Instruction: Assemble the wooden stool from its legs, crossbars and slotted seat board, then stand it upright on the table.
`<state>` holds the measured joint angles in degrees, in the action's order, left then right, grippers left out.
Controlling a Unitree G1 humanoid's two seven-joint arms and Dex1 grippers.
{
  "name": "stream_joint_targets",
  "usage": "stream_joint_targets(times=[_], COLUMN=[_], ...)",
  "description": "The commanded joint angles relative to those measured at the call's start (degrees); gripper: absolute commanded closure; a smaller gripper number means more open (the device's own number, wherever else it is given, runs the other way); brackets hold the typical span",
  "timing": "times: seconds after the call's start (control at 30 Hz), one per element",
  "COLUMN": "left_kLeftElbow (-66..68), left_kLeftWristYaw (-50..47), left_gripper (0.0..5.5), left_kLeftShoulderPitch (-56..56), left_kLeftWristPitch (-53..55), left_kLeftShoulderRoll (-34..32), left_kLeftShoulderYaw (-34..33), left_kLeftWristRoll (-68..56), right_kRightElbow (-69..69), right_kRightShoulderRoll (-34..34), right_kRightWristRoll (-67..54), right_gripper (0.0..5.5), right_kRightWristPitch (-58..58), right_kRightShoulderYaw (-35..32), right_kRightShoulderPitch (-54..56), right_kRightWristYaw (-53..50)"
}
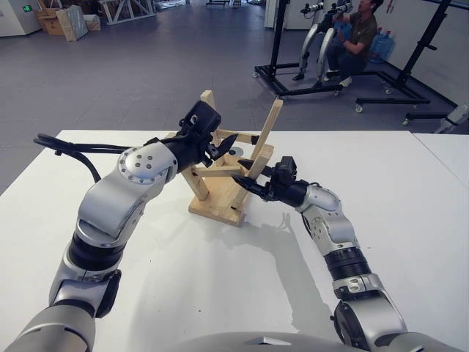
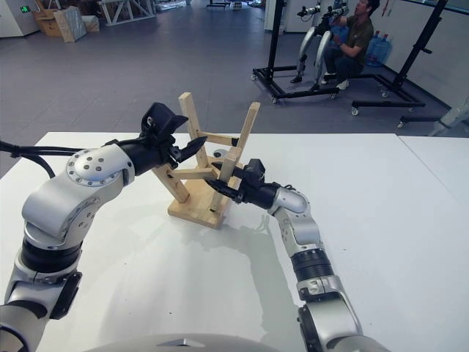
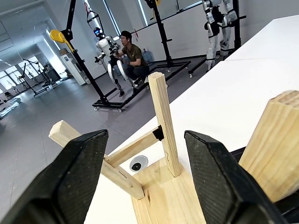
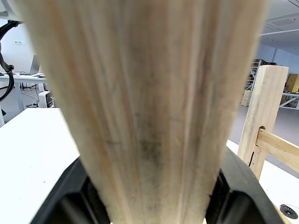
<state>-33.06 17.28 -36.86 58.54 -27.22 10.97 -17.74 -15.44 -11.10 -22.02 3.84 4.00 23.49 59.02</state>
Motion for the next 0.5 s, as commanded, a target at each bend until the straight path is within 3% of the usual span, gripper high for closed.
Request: stream_joint_targets(times=[0.03, 0.5], left_kLeftElbow=[1.25, 0.95], left_kLeftWristYaw=[1.10, 3.13], left_gripper=[2.51, 2.51], left_kLeftShoulderPitch=[1.17, 4.21], left_kLeftWristPitch=[-1.27, -2.92], left_kLeftShoulderRoll=[-0.72, -1.20], left_kLeftShoulderYaw=[1.37, 2.01], left_kLeftWristRoll=[1.53, 4.21], right_kRightElbow=[1.31, -0.17], right_kRightShoulderRoll=[0.38, 0.77], right_kRightWristRoll=[-0.70, 0.09], right_gripper=[3.44, 3.44], right_kRightWristPitch=[0.89, 5.17], right_kRightShoulderYaw=[-0.26, 1.45], right_kRightShoulderPitch=[-1.23, -2.94], right_kRightWristYaw=[0.06, 0.65])
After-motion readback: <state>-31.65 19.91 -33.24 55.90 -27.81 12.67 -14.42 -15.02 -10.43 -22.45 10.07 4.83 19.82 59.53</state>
